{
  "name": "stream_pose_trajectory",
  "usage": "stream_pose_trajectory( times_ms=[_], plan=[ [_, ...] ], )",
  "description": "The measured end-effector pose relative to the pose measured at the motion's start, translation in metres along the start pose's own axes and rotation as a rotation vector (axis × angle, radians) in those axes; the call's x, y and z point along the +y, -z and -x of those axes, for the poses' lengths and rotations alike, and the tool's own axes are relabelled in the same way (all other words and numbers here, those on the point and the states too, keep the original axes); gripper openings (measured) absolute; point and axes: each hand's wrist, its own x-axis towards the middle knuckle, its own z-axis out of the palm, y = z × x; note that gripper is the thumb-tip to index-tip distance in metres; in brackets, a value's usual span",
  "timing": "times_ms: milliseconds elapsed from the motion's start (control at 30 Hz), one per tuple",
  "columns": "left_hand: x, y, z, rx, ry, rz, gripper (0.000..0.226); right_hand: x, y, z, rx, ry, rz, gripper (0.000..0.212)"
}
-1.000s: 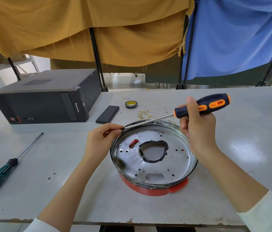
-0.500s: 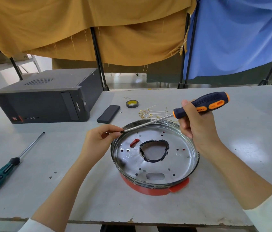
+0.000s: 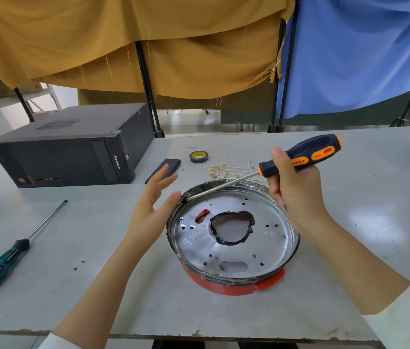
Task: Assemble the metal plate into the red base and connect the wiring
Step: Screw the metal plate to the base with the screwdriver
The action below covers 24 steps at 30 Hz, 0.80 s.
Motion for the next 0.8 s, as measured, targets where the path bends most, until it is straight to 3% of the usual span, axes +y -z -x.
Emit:
stream_pose_trajectory(
  times_ms=[133, 233, 367, 600, 800],
  plan=[
    [-0.01, -0.014, 0.013, 0.07, 0.266, 0.135, 0.058, -0.011, -0.004, -0.005, -0.013, 0.055, 0.048, 0.05],
    [-0.013, -0.017, 0.022, 0.097, 0.439, 0.35, 0.048, -0.026, -0.006, -0.009, -0.028, 0.093, 0.055, 0.045],
    [-0.014, -0.02, 0.02, 0.079, 0.568, 0.417, 0.048, -0.045, -0.009, -0.016, -0.075, 0.119, 0.032, 0.04],
    [-0.01, -0.025, 0.009, -0.074, 0.584, 0.514, 0.06, -0.054, -0.01, -0.014, -0.332, 0.199, 0.249, 0.035],
    [-0.016, -0.027, -0.011, -0.229, 0.598, 0.501, 0.065, -0.058, -0.026, -0.012, -0.443, 0.3, 0.334, 0.037]
  ],
)
